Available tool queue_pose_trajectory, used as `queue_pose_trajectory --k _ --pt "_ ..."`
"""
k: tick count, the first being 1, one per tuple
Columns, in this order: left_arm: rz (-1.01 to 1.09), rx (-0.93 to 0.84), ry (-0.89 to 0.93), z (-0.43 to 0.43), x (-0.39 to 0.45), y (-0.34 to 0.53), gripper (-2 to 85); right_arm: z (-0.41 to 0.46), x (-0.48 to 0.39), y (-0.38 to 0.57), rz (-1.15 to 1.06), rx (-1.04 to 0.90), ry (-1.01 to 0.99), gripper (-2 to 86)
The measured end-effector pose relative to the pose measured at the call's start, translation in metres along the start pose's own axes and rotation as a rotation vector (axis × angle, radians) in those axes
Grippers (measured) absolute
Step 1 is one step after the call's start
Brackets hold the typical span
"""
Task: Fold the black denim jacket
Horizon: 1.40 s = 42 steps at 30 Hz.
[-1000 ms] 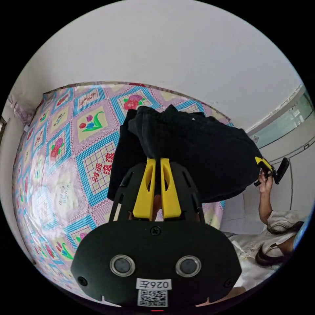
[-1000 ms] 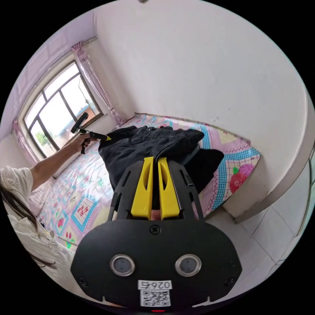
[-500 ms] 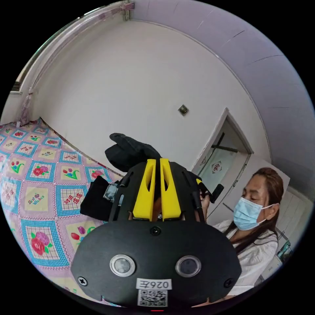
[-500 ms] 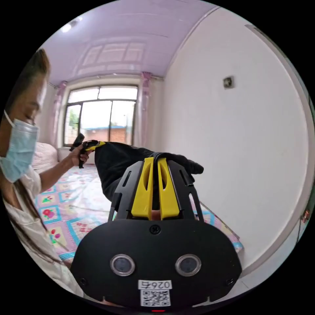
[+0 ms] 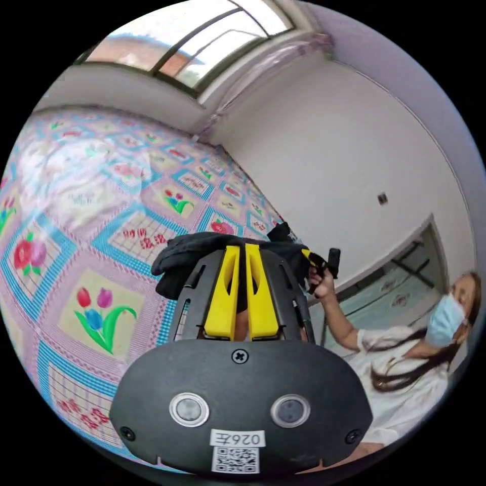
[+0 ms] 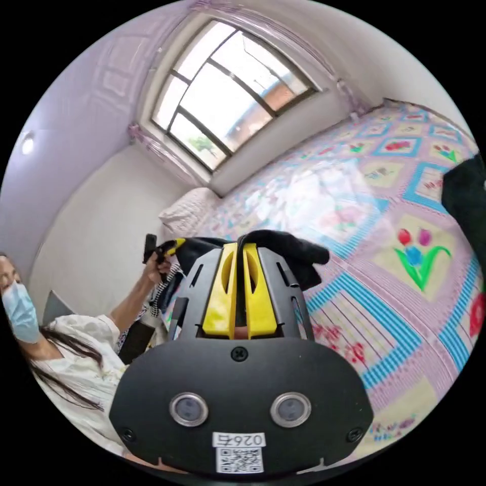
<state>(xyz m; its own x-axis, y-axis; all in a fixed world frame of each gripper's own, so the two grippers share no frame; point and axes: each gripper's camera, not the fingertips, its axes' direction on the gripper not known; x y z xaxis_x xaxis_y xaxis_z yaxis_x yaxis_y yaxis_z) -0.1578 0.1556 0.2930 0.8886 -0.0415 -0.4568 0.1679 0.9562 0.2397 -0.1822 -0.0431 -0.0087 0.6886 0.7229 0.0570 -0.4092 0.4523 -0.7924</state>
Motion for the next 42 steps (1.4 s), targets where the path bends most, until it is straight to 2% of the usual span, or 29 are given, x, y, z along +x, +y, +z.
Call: queue_pose_trajectory --k 3,5,7,8,9,10,11,12,14,15,17,19,21,23,25,28,34,35,38,39,42 --pt "0.374 0.036 -0.040 -0.091 0.060 0.024 0.3 -0.024 -0.083 0.007 -0.363 0.112 -0.004 -1.4" --pt "0.402 0.009 -0.073 -0.133 0.069 0.054 1.3 -0.045 -0.107 0.030 -0.501 0.089 -0.019 -1.2" --pt "0.248 -0.026 -0.142 -0.161 0.048 0.090 3.4 -0.058 -0.093 0.066 -0.429 -0.011 0.054 -0.8" --pt "0.084 -0.056 -0.182 -0.174 0.021 0.119 4.9 -0.059 -0.082 0.076 -0.383 -0.036 0.074 -0.6" --pt "-0.105 -0.087 -0.184 -0.184 -0.010 0.151 5.6 -0.063 -0.056 0.096 -0.264 -0.075 0.109 -0.7" --pt "-0.191 -0.086 -0.163 -0.190 -0.026 0.169 5.6 -0.071 -0.029 0.115 -0.142 -0.081 0.105 -0.7" --pt "-0.342 -0.035 -0.110 -0.204 -0.051 0.205 5.4 -0.077 -0.017 0.125 -0.091 -0.065 0.087 -0.7" --pt "-0.499 0.094 -0.062 -0.220 -0.070 0.241 5.1 -0.089 0.001 0.142 -0.006 -0.016 0.051 -0.6" --pt "-0.648 0.338 0.026 -0.241 -0.084 0.288 5.0 -0.104 0.018 0.158 0.082 0.058 0.041 -0.1" --pt "-0.726 0.447 0.012 -0.251 -0.086 0.307 5.0 -0.108 0.024 0.161 0.117 0.078 0.048 0.4" --pt "-0.768 0.471 -0.063 -0.261 -0.082 0.309 5.0 -0.105 0.027 0.156 0.136 0.064 0.061 1.8" --pt "-0.724 0.340 -0.167 -0.263 -0.076 0.282 5.2 -0.090 0.031 0.134 0.124 -0.009 0.086 4.4" --pt "-0.598 0.131 -0.330 -0.256 -0.065 0.231 7.0 -0.071 0.033 0.112 0.097 -0.060 0.109 6.2" --pt "-0.513 0.063 -0.418 -0.250 -0.058 0.197 11.8 -0.049 0.032 0.089 0.057 -0.100 0.120 7.4" --pt "-0.467 0.079 -0.429 -0.247 -0.057 0.172 17.5 -0.012 0.029 0.056 0.000 -0.173 0.149 8.8" --pt "-0.456 0.141 -0.367 -0.245 -0.068 0.140 21.1 0.033 0.024 0.015 -0.067 -0.246 0.186 9.6" --pt "-0.510 -0.094 -0.370 -0.193 -0.109 0.089 27.1 0.121 0.024 -0.051 -0.135 -0.372 0.192 12.4" --pt "-0.531 -0.154 -0.344 -0.177 -0.114 0.084 25.3 0.130 0.025 -0.055 -0.128 -0.383 0.187 12.7" --pt "-0.581 -0.406 -0.301 -0.136 -0.118 0.077 8.2 0.171 0.029 -0.065 -0.071 -0.421 0.143 13.8" --pt "-0.553 -0.426 -0.316 -0.130 -0.111 0.076 4.9 0.188 0.029 -0.064 -0.050 -0.444 0.141 14.3" --pt "-0.473 -0.384 -0.375 -0.141 -0.086 0.079 2.6 0.227 0.031 -0.054 -0.030 -0.527 0.206 16.0"
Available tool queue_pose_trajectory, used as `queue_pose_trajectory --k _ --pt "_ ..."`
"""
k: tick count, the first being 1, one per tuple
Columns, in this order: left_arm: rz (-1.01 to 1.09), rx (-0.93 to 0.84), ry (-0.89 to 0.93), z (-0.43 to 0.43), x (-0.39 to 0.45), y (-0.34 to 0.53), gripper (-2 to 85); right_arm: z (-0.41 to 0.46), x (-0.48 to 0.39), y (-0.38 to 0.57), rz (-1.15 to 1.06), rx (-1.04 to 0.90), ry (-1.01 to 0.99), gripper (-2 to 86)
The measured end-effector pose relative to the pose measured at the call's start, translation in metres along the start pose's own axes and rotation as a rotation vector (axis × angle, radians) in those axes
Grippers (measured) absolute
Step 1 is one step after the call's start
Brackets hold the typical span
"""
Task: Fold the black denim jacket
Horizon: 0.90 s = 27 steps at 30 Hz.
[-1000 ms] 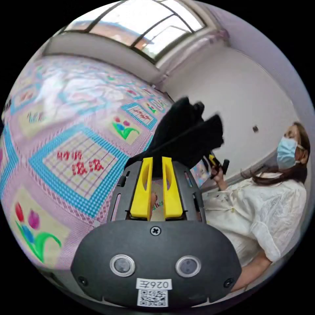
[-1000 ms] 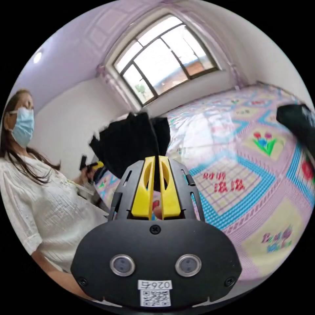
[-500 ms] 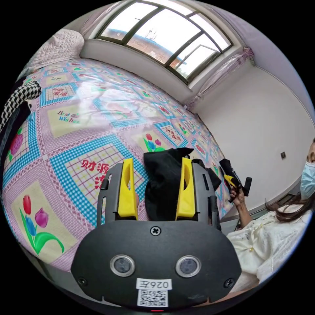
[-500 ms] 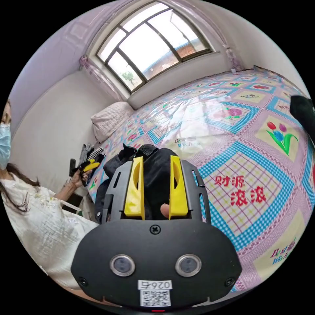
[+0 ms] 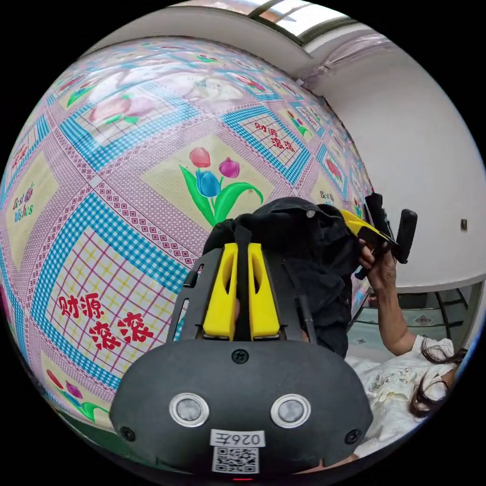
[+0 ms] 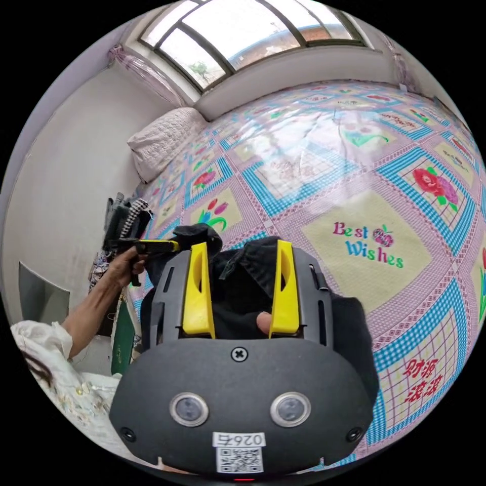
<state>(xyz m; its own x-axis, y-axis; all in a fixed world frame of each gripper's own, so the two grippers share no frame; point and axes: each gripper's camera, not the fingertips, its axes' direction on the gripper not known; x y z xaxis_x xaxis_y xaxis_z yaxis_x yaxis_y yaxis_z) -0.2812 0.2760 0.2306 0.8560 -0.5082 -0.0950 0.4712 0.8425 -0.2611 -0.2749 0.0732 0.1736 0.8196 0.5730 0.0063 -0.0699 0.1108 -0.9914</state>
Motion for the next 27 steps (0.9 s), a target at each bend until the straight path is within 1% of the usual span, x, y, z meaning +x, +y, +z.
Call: queue_pose_trajectory --k 2,3,4,5,7,8,9,10,12,16,17,21,24,27 --pt "0.010 0.043 0.004 -0.014 -0.002 0.018 1.5 0.021 -0.002 0.000 -0.023 -0.070 0.083 13.6" --pt "0.013 0.078 0.022 -0.024 -0.006 0.033 0.9 0.027 -0.003 0.005 -0.068 -0.103 0.187 8.1" --pt "0.012 0.101 0.035 -0.030 -0.008 0.041 0.7 0.024 -0.004 0.012 -0.115 -0.093 0.227 4.4" --pt "0.011 0.156 0.071 -0.042 -0.013 0.057 0.3 0.018 -0.002 0.017 -0.114 -0.079 0.228 3.4" --pt "0.009 0.261 0.137 -0.063 -0.017 0.083 0.0 -0.022 0.012 0.033 -0.080 0.020 0.142 1.5" --pt "0.011 0.353 0.200 -0.078 -0.017 0.100 -0.1 -0.036 0.016 0.037 -0.070 0.059 0.111 1.4" --pt "0.015 0.442 0.261 -0.094 -0.016 0.115 -0.1 -0.068 0.024 0.048 -0.060 0.156 0.038 1.2" --pt "0.016 0.480 0.279 -0.101 -0.016 0.122 -0.1 -0.101 0.033 0.060 -0.052 0.244 -0.034 1.2" --pt "0.034 0.569 0.275 -0.126 -0.010 0.144 0.2 -0.146 0.045 0.079 -0.056 0.334 -0.091 1.1" --pt "0.031 0.550 0.205 -0.143 -0.011 0.166 0.3 -0.221 0.085 0.142 -0.010 0.477 -0.167 1.1" --pt "-0.004 0.562 0.200 -0.145 -0.015 0.176 -0.2 -0.227 0.092 0.151 0.004 0.485 -0.174 1.1" --pt "-0.070 0.507 0.311 -0.130 -0.025 0.199 -0.5 -0.242 0.134 0.208 0.121 0.451 -0.146 1.2" --pt "-0.103 0.525 0.291 -0.123 -0.016 0.216 -0.3 -0.239 0.157 0.237 0.203 0.436 -0.188 1.2" --pt "-0.138 0.552 0.312 -0.122 -0.012 0.232 0.9 -0.239 0.169 0.251 0.217 0.431 -0.209 1.3"
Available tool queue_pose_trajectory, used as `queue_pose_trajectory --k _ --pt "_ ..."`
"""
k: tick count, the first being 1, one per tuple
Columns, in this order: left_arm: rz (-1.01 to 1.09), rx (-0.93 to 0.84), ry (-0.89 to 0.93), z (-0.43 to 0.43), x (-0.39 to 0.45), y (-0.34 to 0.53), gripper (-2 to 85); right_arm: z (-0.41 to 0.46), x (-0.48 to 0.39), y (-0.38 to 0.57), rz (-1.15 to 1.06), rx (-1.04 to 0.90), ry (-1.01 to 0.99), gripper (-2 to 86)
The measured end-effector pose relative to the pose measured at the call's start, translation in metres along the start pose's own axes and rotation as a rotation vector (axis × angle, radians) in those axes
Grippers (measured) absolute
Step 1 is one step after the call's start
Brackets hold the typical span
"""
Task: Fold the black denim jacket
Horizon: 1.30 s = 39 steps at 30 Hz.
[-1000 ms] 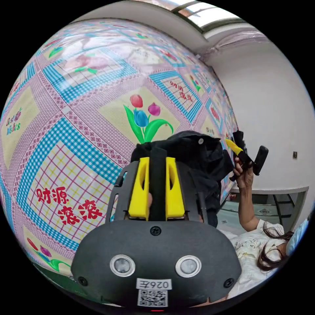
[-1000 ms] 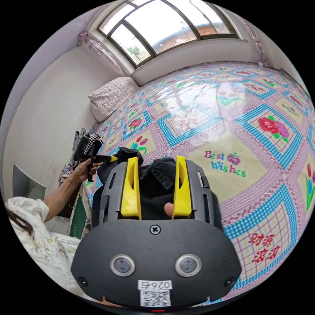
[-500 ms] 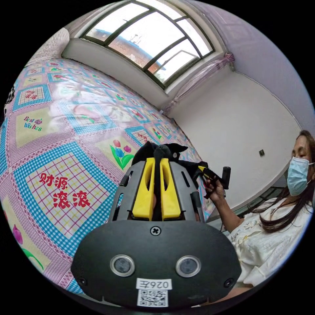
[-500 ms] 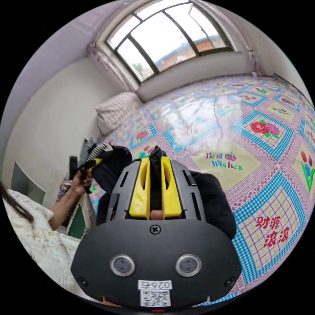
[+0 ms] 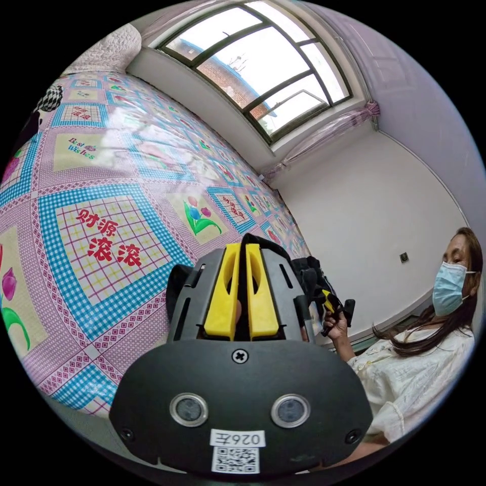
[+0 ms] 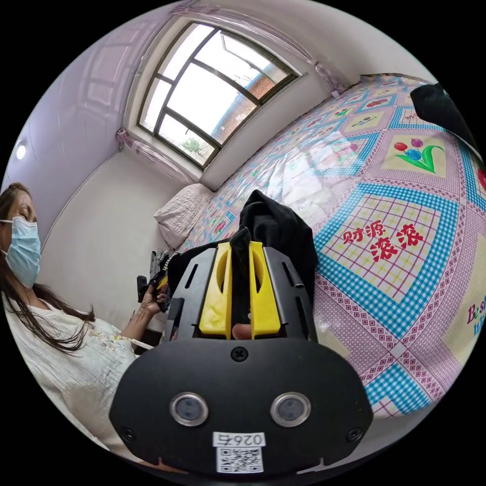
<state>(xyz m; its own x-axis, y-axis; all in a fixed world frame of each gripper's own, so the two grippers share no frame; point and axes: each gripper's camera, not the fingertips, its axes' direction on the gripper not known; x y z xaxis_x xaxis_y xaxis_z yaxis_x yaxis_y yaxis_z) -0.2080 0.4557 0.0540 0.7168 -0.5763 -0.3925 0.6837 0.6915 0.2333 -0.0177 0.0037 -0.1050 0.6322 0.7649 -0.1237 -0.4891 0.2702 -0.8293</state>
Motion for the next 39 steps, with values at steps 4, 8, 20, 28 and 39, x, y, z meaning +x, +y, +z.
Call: queue_pose_trajectory --k 4,8,20,28,39 --pt "-0.029 -0.033 0.017 -0.008 0.006 0.017 4.2 -0.005 0.011 -0.002 -0.041 -0.039 0.004 1.3" --pt "-0.059 -0.119 0.062 -0.018 0.011 0.053 4.9 -0.004 0.023 -0.003 -0.076 -0.067 0.001 1.4" --pt "-0.151 -0.240 -0.259 -0.032 0.058 0.187 -0.3 0.018 0.059 0.006 -0.182 -0.177 -0.065 1.5" --pt "0.176 -0.025 -0.745 -0.023 0.155 0.228 19.2 0.038 0.064 0.044 -0.266 -0.196 -0.054 4.1" --pt "0.317 -0.284 -0.510 0.101 0.150 0.221 8.1 0.081 0.035 0.131 -0.357 -0.137 0.141 14.9"
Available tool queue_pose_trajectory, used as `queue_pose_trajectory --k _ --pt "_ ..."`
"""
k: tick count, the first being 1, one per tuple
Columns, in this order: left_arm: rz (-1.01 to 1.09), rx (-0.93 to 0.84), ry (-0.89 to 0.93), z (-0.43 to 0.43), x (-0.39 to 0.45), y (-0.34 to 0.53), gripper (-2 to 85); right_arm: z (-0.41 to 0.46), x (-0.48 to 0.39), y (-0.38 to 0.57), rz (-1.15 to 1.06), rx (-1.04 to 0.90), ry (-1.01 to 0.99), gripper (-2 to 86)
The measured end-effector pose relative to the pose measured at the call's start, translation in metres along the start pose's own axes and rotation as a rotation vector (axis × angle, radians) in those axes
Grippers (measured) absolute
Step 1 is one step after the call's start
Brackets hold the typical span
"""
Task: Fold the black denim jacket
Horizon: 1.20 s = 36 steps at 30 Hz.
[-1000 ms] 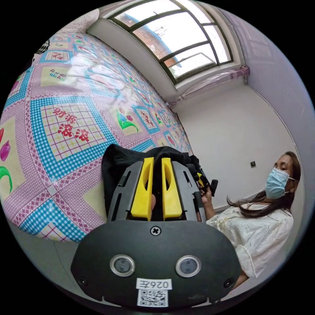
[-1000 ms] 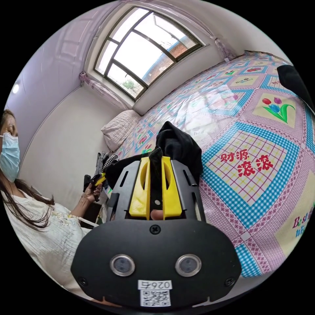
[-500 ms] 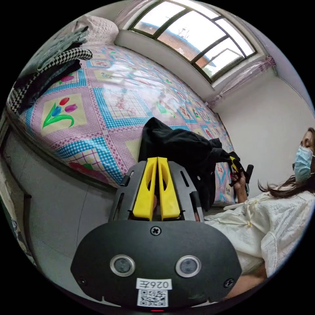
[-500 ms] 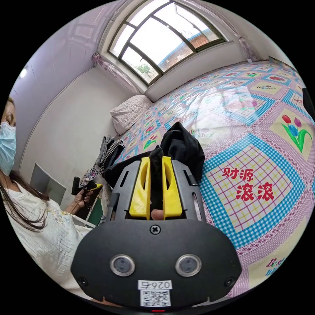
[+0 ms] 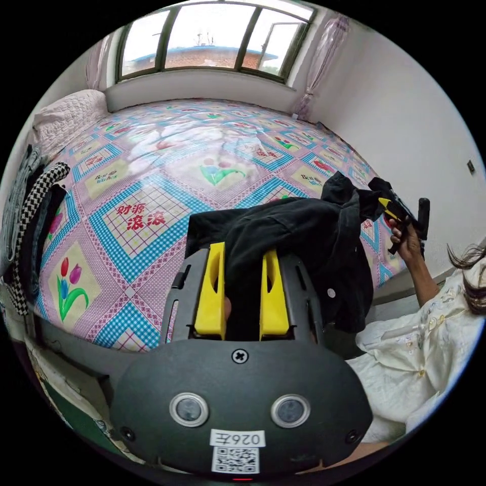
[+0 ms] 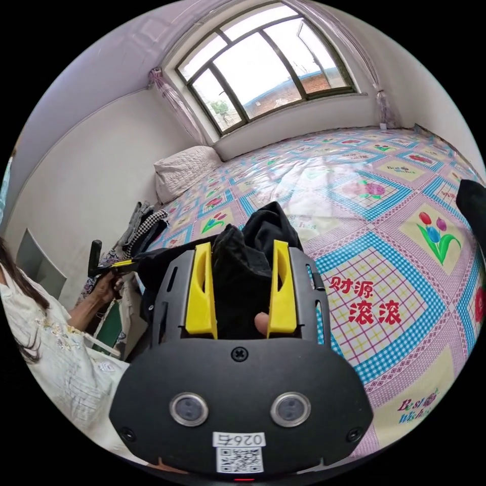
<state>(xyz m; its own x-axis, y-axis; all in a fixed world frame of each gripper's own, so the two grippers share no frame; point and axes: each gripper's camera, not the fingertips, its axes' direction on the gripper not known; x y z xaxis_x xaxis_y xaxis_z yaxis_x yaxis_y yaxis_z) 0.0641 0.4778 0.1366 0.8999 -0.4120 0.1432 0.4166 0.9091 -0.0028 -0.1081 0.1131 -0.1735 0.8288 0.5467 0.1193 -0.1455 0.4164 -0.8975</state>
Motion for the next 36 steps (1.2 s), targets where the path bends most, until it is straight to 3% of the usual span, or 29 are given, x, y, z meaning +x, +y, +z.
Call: queue_pose_trajectory --k 3,8,14,19,21,23,25,28,36 --pt "0.016 -0.059 0.000 0.008 0.006 0.008 2.4 0.025 -0.017 0.022 0.015 -0.031 0.036 14.6" --pt "0.012 0.032 0.066 -0.023 0.007 0.025 -0.3 0.075 -0.046 0.053 -0.010 -0.190 0.075 2.9" --pt "0.113 0.348 0.061 -0.144 0.034 0.034 -0.7 -0.004 -0.169 0.054 -0.192 0.058 0.220 1.1" --pt "0.278 0.697 0.096 -0.288 0.069 0.069 -0.8 -0.109 -0.324 0.093 -0.473 0.394 0.507 0.9" --pt "0.407 0.858 0.018 -0.358 0.098 0.102 -0.8 -0.138 -0.370 0.117 -0.565 0.512 0.597 0.6" --pt "0.501 0.937 -0.014 -0.401 0.119 0.124 -0.8 -0.134 -0.399 0.122 -0.634 0.479 0.698 0.5" --pt "0.582 0.964 -0.060 -0.432 0.141 0.139 -0.8 -0.137 -0.431 0.123 -0.636 0.366 0.725 0.4" --pt "0.618 0.957 -0.159 -0.465 0.159 0.153 -0.8 -0.179 -0.483 0.166 -0.651 0.567 0.799 0.4" --pt "0.585 0.978 0.025 -0.512 0.143 0.170 -0.8 -0.250 -0.553 0.231 -0.701 0.757 0.758 0.3"
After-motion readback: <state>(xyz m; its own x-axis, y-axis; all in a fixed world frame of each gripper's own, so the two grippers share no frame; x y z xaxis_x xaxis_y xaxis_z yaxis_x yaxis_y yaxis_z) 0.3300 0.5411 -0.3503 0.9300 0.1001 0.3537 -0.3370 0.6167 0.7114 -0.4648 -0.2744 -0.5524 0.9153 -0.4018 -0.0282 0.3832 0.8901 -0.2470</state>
